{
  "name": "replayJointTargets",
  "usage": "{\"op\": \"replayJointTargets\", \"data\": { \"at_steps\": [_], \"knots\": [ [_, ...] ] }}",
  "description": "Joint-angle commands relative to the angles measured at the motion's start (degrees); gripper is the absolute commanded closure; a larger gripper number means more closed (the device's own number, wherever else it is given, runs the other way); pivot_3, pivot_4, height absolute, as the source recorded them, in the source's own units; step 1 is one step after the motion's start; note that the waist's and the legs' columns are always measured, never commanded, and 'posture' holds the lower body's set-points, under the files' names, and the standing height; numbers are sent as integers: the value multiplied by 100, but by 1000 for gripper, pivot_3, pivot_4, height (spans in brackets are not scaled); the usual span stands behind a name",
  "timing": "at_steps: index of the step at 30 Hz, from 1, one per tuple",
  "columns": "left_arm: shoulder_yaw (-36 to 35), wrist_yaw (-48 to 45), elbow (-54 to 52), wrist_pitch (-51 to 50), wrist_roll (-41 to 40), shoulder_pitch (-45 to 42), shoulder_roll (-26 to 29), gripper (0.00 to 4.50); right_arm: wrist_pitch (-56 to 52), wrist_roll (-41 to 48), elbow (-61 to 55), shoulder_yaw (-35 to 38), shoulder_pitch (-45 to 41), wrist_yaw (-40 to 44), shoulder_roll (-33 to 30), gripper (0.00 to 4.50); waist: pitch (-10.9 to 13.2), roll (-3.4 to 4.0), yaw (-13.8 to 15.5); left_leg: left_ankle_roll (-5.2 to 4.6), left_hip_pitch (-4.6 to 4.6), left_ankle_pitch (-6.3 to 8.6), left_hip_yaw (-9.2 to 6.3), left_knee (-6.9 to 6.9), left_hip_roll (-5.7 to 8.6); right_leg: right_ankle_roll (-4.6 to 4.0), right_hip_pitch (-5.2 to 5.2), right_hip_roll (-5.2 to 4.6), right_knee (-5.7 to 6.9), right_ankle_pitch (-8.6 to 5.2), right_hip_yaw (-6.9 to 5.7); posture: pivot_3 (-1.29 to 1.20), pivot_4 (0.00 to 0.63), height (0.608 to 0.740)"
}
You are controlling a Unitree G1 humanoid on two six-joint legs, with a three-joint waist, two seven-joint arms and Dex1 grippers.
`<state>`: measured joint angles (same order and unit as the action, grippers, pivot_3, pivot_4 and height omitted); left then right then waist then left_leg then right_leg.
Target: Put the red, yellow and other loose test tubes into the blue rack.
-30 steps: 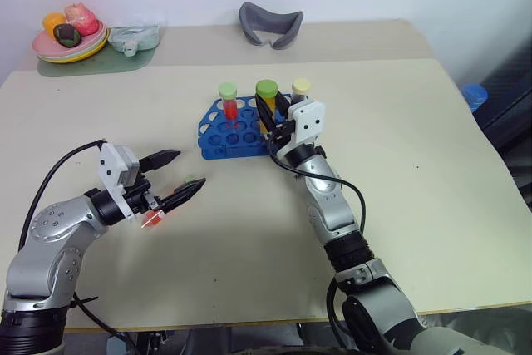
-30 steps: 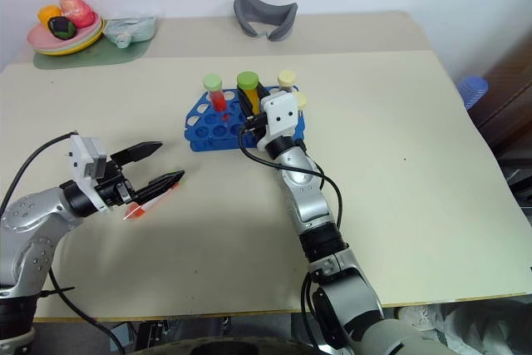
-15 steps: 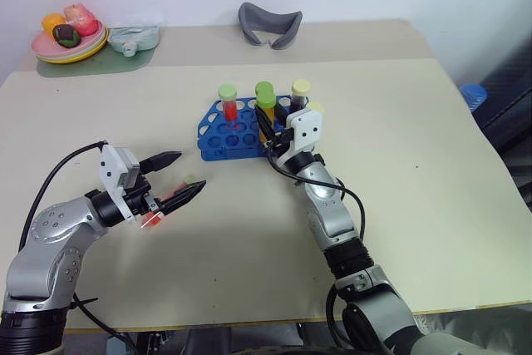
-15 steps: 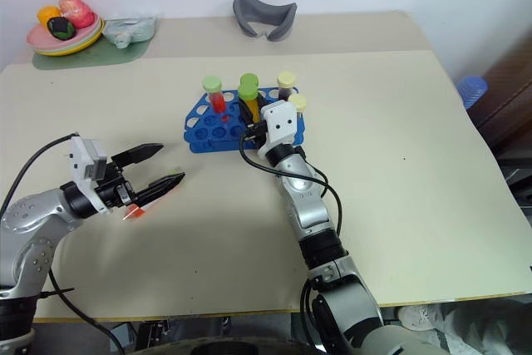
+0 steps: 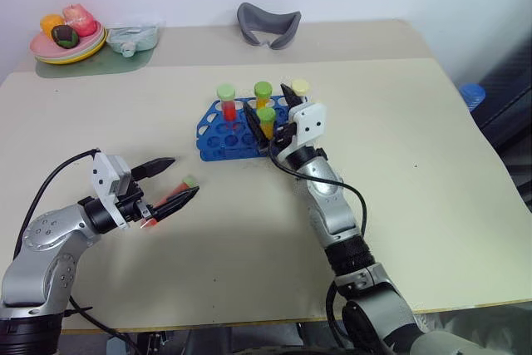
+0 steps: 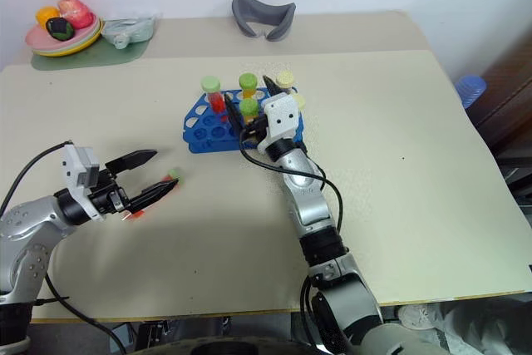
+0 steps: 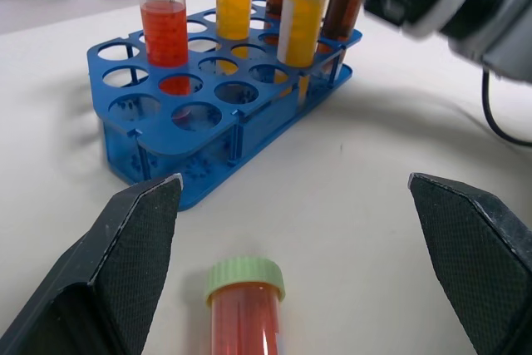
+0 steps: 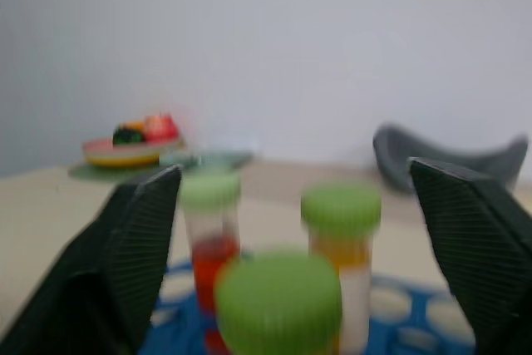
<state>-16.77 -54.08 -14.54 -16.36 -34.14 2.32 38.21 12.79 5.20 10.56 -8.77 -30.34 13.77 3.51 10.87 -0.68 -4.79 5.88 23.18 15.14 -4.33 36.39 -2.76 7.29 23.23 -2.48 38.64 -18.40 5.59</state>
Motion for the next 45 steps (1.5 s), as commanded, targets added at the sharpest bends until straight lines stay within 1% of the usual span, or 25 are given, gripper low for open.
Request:
{"op": "replayJointTargets", "data": {
  "at_steps": [1, 5, 8, 10, 13, 15, 17, 18, 19, 20, 22, 25, 28, 30, 36, 45],
  "knots": [
    [-218, 259, -29, -38, 154, -8, 131, 0, -326, 186, -1120, 72, -270, 281, -253, 254, 0, 0, 11, 0, 0, 0, 0, 0, 0, 0, 0, -1, 0, 0, 0, 0, 150, 740],
    [-163, 738, -206, -927, 131, -353, 523, 0, -1391, 776, -2262, 122, -192, 1042, -1058, 254, 0, -1, 68, -1, 0, 0, -3, 2, 0, 0, 0, 1, 2, 0, -1, 0, 150, 740],
    [-218, 1099, -508, -1835, -348, -822, 740, 0, -2039, 1128, -2810, 219, -7, 1559, -1745, 254, -1, -2, 92, -1, 3, 1, -4, 6, 2, 0, -4, -1, 0, 0, -2, 0, 150, 740],
    [-104, 1369, -729, -2595, -526, -1279, 1019, 0, -2374, 1333, -3106, 283, 195, 1923, -2223, 254, 0, -4, 95, -3, 5, 2, -8, 10, 4, 1, -9, -2, -5, 0, -5, 0, 150, 740],
    [501, 1579, -1157, -3441, -302, -1936, 1597, 0, -2714, 1519, -3437, 310, 582, 2353, -2798, 254, 1, -3, 76, -4, 10, 2, -15, 13, 4, 1, -9, 0, -6, -1, -9, 0, 150, 740],
    [880, 1686, -1280, -4155, -403, -2409, 1830, 0, -2831, 1594, -3605, 284, 812, 2601, -3074, 254, 2, 0, 61, -5, 5, 3, -13, 11, 4, 1, -8, 2, -6, -1, -5, 0, 150, 740],
    [1519, 1853, -1071, -5640, -553, -3367, 1938, 0, -2918, 1616, -3761, 248, 1017, 2775, -3276, 254, 2, -1, 75, -5, 4, 3, -13, 12, 4, 1, -10, 6, -3, -1, -5, 0, 150, 740],
    [1757, 1881, -1004, -6151, -581, -3703, 1979, 0, -2954, 1621, -3819, 235, 1073, 2813, -3323, 254, 2, -1, 75, -5, 5, 3, -17, 18, 4, 1, -10, 10, 0, -1, -5, 0, 150, 740],
    [2193, 1831, -953, -6637, -551, -4129, 2082, 0, -2966, 1609, -3880, 214, 1131, 2874, -3380, 254, 3, -2, 68, -6, 11, 3, -23, 32, 3, 1, -11, 13, 5, -1, -7, 0, 150, 740],
    [2341, 1862, -891, -6915, -540, -4414, 2011, 0, -2985, 1585, -3941, 189, 1182, 2912, -3428, 254, 3, -2, 56, -13, 15, 7, -23, 42, 4, 2, -11, 14, 10, -1, -5, 0, 150, 740],
    [2868, 1884, -773, -7316, -412, -4892, 2039, 0, -3094, 1527, -4085, 115, 1306, 3074, -3645, 254, 3, -2, 67, -21, 16, 12, -21, 51, 5, 3, -11, 14, 11, -2, -3, 0, 150, 740],
    [3278, 1867, -646, -7439, -275, -5026, 2118, 0, -3310, 1526, -4263, 47, 1453, 3243, -3933, 254, 3, -2, 68, -22, 16, 12, -22, 52, 4, 2, -11, 15, 9, -2, -3, 0, 150, 740],
    [3695, 1811, -605, -7464, -178, -5046, 2172, 0, -3544, 1592, -4492, 3, 1837, 3650, -4479, 254, 5, -6, 96, -22, 18, 12, -22, 55, 4, 2, -10, 14, 10, -2, -3, 0, 150, 740],
    [3831, 1764, -574, -7456, -140, -5050, 2178, 0, -3543, 1618, -4623, -2, 2042, 3818, -4698, 254, 6, -8, 114, -22, 23, 12, -22, 58, 5, 2, -11, 13, 6, -2, -3, 0, 150, 740],
    [4107, 1754, -369, -7351, 66, -5099, 2105, 0, -3684, 1715, -4789, 9, 2175, 3841, -4722, 254, 8, -12, 92, -23, 22, 13, -22, 63, 4, 2, -12, 14, 7, -2, -3, 0, 150, 740],
    [4363, 1739, -188, -7222, 336, -5142, 1902, 0, -3694, 1692, -4761, -10, 2124, 3837, -4652, 254, 9, -14, 102, -23, 23, 13, -22, 65, 5, 2, -13, 13, 6, -2, -4, 0, 150, 740]
  ]
}}
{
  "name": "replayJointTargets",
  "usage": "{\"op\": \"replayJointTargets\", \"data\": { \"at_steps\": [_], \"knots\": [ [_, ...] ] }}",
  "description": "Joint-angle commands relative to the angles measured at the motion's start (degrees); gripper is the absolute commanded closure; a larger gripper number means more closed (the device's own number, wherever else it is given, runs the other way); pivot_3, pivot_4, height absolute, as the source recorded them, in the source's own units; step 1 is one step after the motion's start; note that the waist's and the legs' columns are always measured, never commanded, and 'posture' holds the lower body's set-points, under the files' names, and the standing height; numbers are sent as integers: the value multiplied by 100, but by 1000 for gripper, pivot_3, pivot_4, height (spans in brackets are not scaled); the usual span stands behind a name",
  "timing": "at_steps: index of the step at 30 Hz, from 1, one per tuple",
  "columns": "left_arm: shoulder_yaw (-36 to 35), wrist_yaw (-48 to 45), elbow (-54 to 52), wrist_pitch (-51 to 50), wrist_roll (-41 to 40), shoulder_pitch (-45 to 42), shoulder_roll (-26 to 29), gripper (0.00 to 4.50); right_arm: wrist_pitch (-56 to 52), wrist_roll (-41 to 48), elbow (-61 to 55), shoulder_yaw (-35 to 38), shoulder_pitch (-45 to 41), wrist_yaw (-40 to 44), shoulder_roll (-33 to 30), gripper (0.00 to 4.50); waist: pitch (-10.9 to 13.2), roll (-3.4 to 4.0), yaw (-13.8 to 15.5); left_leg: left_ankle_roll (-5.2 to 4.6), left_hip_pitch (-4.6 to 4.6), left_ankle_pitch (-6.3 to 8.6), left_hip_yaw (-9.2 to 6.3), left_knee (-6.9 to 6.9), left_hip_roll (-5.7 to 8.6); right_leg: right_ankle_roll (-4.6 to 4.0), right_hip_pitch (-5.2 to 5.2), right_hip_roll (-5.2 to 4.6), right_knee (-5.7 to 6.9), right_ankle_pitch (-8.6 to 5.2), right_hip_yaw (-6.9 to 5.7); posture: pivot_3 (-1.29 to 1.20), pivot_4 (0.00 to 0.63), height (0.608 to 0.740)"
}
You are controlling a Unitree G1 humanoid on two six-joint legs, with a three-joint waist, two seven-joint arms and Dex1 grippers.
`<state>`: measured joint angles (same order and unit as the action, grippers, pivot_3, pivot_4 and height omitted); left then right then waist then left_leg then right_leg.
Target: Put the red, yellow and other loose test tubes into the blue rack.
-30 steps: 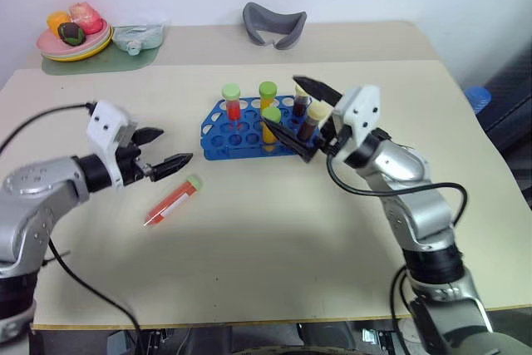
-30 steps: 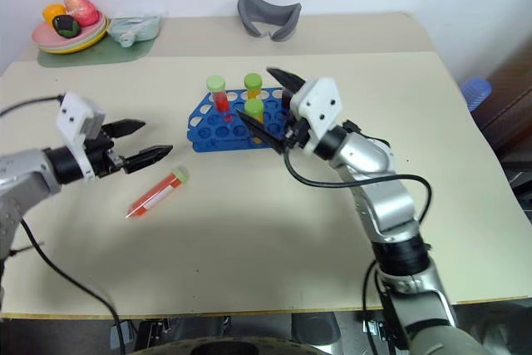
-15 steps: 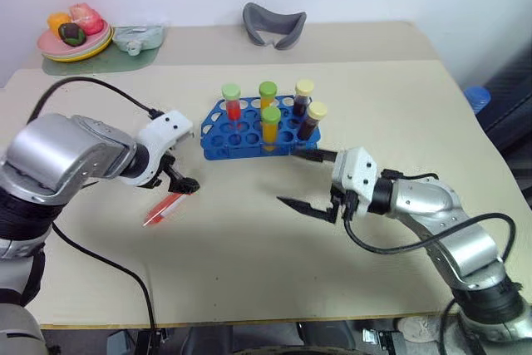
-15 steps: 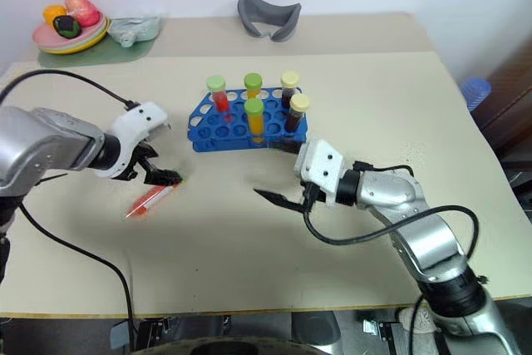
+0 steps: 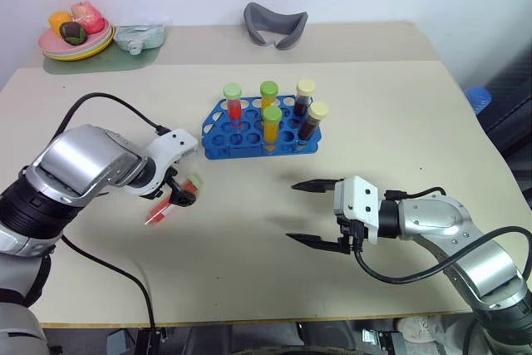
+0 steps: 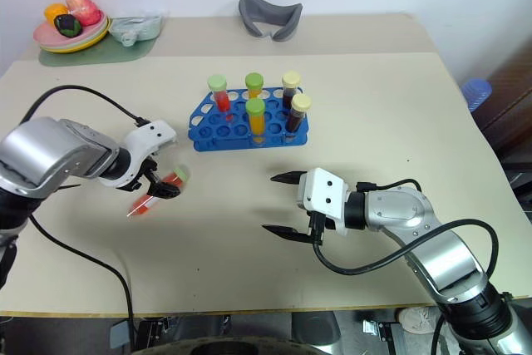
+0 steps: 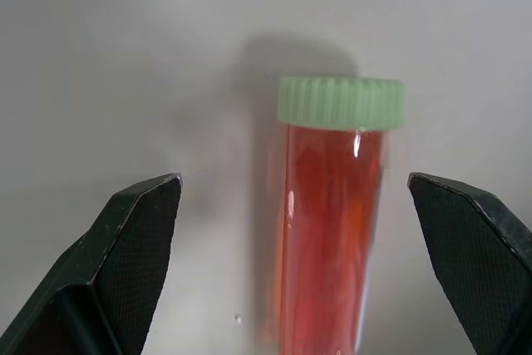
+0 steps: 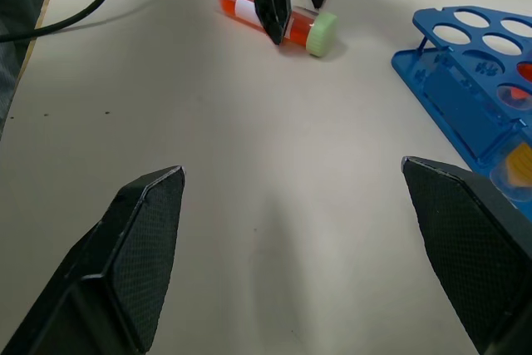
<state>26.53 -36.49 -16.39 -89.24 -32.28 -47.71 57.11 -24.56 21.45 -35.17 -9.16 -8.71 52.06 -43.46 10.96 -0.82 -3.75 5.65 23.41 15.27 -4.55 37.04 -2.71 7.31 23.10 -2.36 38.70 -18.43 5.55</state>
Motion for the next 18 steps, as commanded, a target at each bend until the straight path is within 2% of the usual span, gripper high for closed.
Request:
{"op": "replayJointTargets", "data": {
  "at_steps": [1, 7, 10, 13, 18],
  "knots": [
    [83, -19, 15, 83, 187, -145, -3, 0, 44, 66, -186, 22, -43, 2, 59, 254, 0, 0, -1, 0, 0, 0, 0, 0, 0, 0, 0, 0, 0, 0, 0, 0, 150, 740],
    [207, -74, 135, 166, 343, -200, -92, 0, 60, 28, -216, -49, -32, -15, 115, 254, 0, 0, 3, 0, 0, 0, 0, 1, 0, 0, 0, 0, 0, 0, 0, 0, 150, 740],
    [241, -93, 177, 205, 420, -170, -116, 755, 61, 17, -221, -75, -39, -36, 144, 192, 0, 0, 1, 0, 0, 0, 0, 1, 0, 0, 0, 0, 1, 0, 0, 0, 150, 740],
    [248, -98, 197, 247, 496, -158, -123, 2210, 72, 4, -219, -86, -25, -51, 156, 192, 0, 0, 1, 0, 0, 0, 0, 2, 0, 0, 0, 0, 1, 0, 0, 0, 150, 740],
    [192, -158, 233, 300, 581, -169, -25, 2210, 75, -26, -209, -102, -27, -67, 183, 192, 0, 0, 0, 0, 0, 0, 0, 2, 0, 0, 0, 0, 2, 0, 0, 0, 150, 740]
  ]
}}
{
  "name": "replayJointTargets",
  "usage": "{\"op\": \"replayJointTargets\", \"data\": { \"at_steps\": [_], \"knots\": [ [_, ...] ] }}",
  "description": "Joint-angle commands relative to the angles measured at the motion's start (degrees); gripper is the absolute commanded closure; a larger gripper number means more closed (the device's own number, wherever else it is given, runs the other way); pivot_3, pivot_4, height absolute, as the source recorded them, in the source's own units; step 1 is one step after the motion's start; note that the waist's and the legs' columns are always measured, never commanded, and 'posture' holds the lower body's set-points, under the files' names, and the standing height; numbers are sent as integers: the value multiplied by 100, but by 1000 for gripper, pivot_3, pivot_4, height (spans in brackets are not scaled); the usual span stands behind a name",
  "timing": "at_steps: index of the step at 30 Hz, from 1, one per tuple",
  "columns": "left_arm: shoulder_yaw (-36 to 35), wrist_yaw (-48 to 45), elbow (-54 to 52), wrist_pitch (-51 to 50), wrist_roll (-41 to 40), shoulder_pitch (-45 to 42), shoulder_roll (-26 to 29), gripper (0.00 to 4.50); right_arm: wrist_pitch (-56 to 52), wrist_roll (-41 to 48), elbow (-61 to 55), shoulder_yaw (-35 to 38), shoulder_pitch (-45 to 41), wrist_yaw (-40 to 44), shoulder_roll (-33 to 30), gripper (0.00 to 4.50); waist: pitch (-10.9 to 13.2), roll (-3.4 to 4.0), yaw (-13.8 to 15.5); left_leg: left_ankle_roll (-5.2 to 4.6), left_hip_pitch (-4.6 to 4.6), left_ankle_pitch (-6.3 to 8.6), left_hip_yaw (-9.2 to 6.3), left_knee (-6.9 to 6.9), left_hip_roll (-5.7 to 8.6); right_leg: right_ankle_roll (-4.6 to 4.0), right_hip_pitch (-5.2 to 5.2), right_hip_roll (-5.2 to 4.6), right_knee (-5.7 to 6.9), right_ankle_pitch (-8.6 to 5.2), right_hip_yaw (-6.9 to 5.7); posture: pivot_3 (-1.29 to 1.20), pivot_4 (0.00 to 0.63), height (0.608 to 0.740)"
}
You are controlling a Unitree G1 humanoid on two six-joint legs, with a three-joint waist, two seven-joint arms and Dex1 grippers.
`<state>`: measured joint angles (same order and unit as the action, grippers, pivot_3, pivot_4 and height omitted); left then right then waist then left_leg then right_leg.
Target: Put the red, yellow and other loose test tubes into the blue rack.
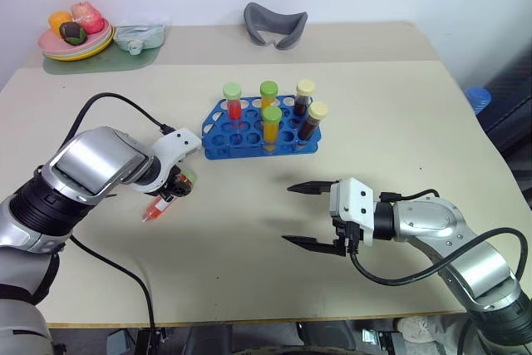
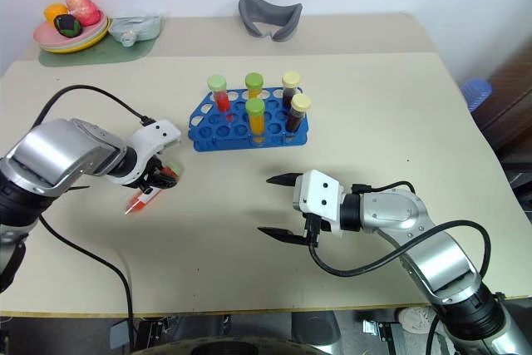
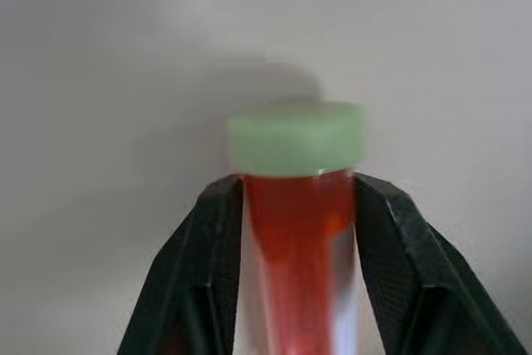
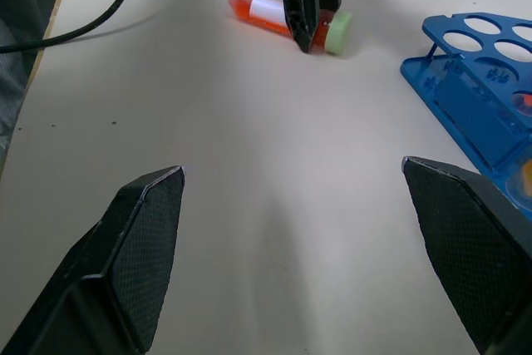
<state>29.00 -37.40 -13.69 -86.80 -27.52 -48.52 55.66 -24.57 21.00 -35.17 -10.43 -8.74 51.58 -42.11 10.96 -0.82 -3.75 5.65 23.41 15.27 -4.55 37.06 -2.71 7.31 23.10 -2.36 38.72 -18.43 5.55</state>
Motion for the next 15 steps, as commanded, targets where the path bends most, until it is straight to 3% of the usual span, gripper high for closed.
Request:
{"op": "replayJointTargets", "data": {
  "at_steps": [1, 3, 8, 15],
  "knots": [
    [-65, -81, -48, 61, 113, -86, 143, 2210, 77, 15, -209, 18, -29, -25, 55, 192, 0, 0, -1, 0, 0, 0, 0, 0, 0, 0, 0, 0, 0, 0, 0, 0, 150, 740],
    [-68, -112, -87, 81, 127, -80, 184, 2210, 87, 4, -198, 2, -43, -33, 70, 192, 0, 0, -1, 0, 0, 0, 0, 0, 0, 0, 0, 0, 0, 0, 0, 0, 150, 740],
    [-160, -53, -47, 34, 217, -83, 114, 3729, 96, -19, -165, -29, -87, -35, 97, 192, 0, 0, -1, 0, 0, 0, 0, 1, 0, 0, 0, 0, 1, 0, 0, 0, 150, 740],
    [-556, 15, -18, 95, 328, -44, 186, 3729, 90, -33, -175, -17, -96, -40, 99, 192, 0, 0, -3, 0, 0, 0, 0, 1, 0, 0, 0, 0, 2, 0, 0, 0, 150, 740]
  ]
}}
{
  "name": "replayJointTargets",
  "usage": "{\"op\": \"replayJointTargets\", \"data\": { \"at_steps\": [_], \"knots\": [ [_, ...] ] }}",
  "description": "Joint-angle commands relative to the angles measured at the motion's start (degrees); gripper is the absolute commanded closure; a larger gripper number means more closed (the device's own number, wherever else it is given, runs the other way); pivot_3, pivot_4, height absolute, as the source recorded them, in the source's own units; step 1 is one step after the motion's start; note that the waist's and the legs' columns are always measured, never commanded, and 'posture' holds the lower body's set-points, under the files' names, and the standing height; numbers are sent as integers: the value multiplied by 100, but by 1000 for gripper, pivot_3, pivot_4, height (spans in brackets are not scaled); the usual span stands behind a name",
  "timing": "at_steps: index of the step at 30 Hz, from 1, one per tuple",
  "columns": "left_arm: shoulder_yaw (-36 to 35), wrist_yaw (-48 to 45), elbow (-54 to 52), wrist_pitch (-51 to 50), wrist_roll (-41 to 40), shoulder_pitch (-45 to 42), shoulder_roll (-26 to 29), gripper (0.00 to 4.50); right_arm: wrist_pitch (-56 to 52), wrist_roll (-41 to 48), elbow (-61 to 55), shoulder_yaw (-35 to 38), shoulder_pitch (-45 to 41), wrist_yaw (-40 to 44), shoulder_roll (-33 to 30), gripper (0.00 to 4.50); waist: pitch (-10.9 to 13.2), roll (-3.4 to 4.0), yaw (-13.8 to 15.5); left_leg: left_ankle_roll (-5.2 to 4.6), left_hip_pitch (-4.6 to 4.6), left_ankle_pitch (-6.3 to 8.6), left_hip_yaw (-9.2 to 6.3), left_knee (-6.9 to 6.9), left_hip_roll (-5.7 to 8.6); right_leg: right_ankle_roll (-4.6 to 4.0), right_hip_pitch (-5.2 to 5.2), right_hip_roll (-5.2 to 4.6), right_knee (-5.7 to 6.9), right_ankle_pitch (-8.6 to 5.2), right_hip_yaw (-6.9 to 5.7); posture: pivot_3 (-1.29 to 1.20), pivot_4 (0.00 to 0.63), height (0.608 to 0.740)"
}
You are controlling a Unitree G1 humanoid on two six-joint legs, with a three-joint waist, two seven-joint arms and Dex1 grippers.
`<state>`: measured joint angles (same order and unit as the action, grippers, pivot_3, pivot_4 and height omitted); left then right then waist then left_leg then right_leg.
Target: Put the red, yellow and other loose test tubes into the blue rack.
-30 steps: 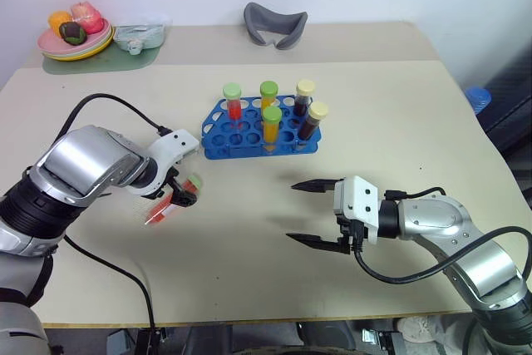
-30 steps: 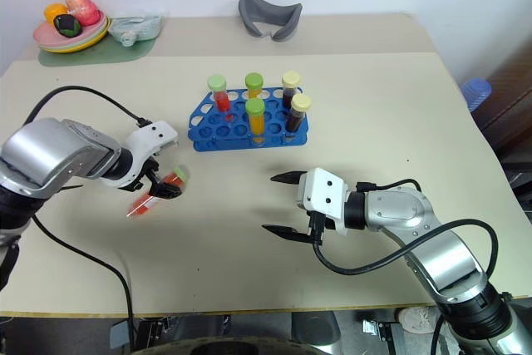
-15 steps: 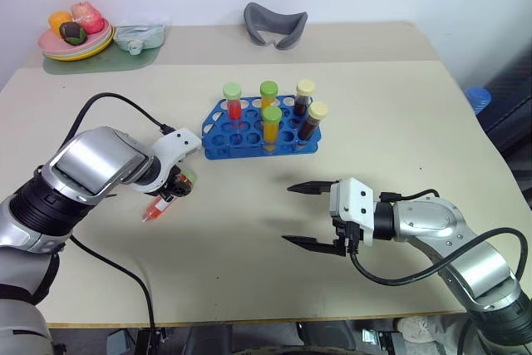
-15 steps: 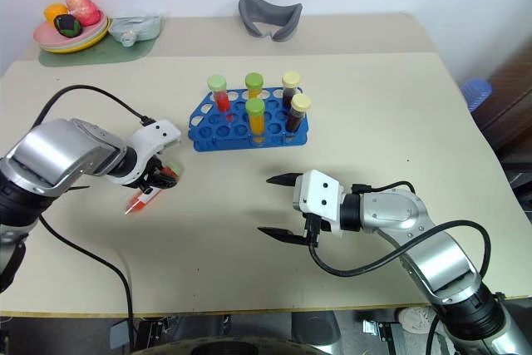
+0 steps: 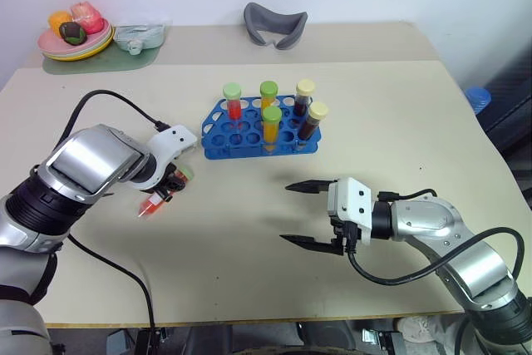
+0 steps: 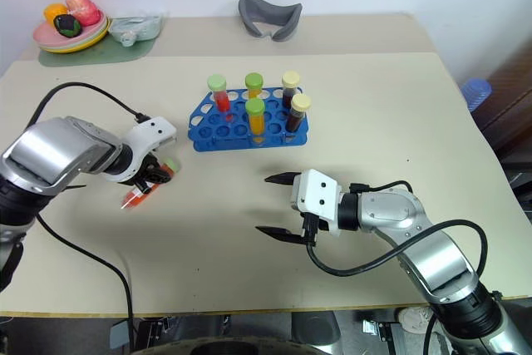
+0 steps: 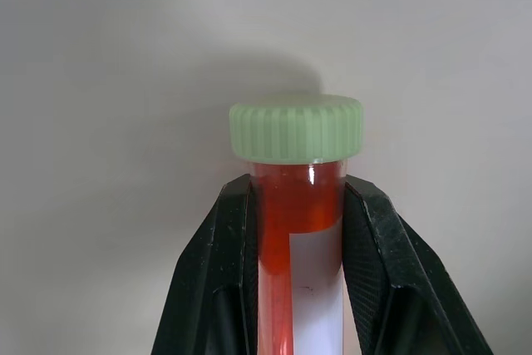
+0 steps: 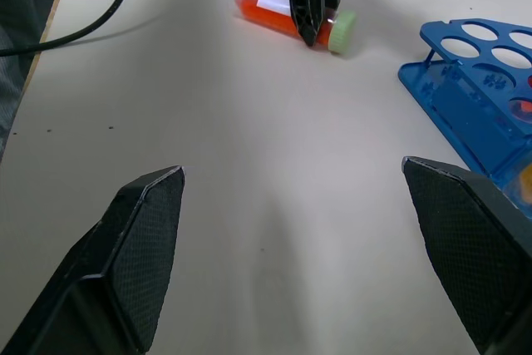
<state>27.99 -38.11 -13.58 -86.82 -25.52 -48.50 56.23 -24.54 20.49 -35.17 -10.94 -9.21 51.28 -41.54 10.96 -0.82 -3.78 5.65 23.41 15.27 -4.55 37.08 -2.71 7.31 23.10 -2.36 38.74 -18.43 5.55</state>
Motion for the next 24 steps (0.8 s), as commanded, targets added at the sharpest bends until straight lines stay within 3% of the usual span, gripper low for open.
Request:
{"op": "replayJointTargets", "data": {
  "at_steps": [1, 2, 4, 6, 8, 10, 17, 24],
  "knots": [
    [-839, 133, -38, 299, 135, -6, 105, 3729, 68, 20, -188, 50, -41, -27, 40, 192, 0, 0, -4, 0, 0, 0, 0, 0, 0, 0, 0, 0, 0, 0, 0, 0, 150, 740],
    [-1118, 173, -65, 433, 132, 29, 77, 3729, 60, 28, -201, 73, -24, -35, 30, 192, 1, -1, -6, 0, 0, 0, 0, 0, 0, 0, 0, 0, 1, 0, 0, 0, 150, 740],
    [-2322, 382, -75, 1299, 11, 199, -375, 3729, 48, 47, -198, 149, -3, -91, 38, 192, 1, -2, 13, 0, 0, 0, 0, 1, 0, 0, 1, -1, 3, 0, -1, 0, 150, 740],
    [-3216, 719, -243, 2954, 226, 593, -858, 3729, -22, 112, -79, 269, -78, -278, 184, 192, -2, -3, 37, 0, 2, 0, 0, 6, 1, 0, 1, -6, 9, 0, -5, 0, 150, 740],
    [-3399, 724, -397, 3827, 386, 920, -1082, 3729, -131, 193, 91, 410, -172, -517, 392, 192, -2, -5, 29, 3, -1, -2, 4, 6, 1, 0, -1, -10, 5, 0, -4, 0, 150, 740],
    [-3677, 807, -577, 4135, -57, 1139, -1838, 3729, -256, 323, 380, 687, -235, -883, 708, 192, -9, 1, 45, 9, -3, -5, 5, 5, 1, 0, -1, -11, 9, 0, -2, 0, 150, 740],
    [-3171, 1004, -736, 5906, 431, 1859, -3105, 3729, -442, 554, 537, 1154, -22, -1218, 998, 192, -11, -2, 138, 2, -2, -1, 7, 9, 7, 1, -7, -17, 6, 1, -4, 0, 150, 740],
    [-2995, 1152, -66, 7307, 1040, 2166, -3571, 3729, -460, 582, 427, 1334, 333, -1308, 914, 192, -13, 1, 106, -1, -9, 1, 7, 8, 6, 1, -7, -11, 12, 1, 0, 0, 150, 740]
  ]
}}
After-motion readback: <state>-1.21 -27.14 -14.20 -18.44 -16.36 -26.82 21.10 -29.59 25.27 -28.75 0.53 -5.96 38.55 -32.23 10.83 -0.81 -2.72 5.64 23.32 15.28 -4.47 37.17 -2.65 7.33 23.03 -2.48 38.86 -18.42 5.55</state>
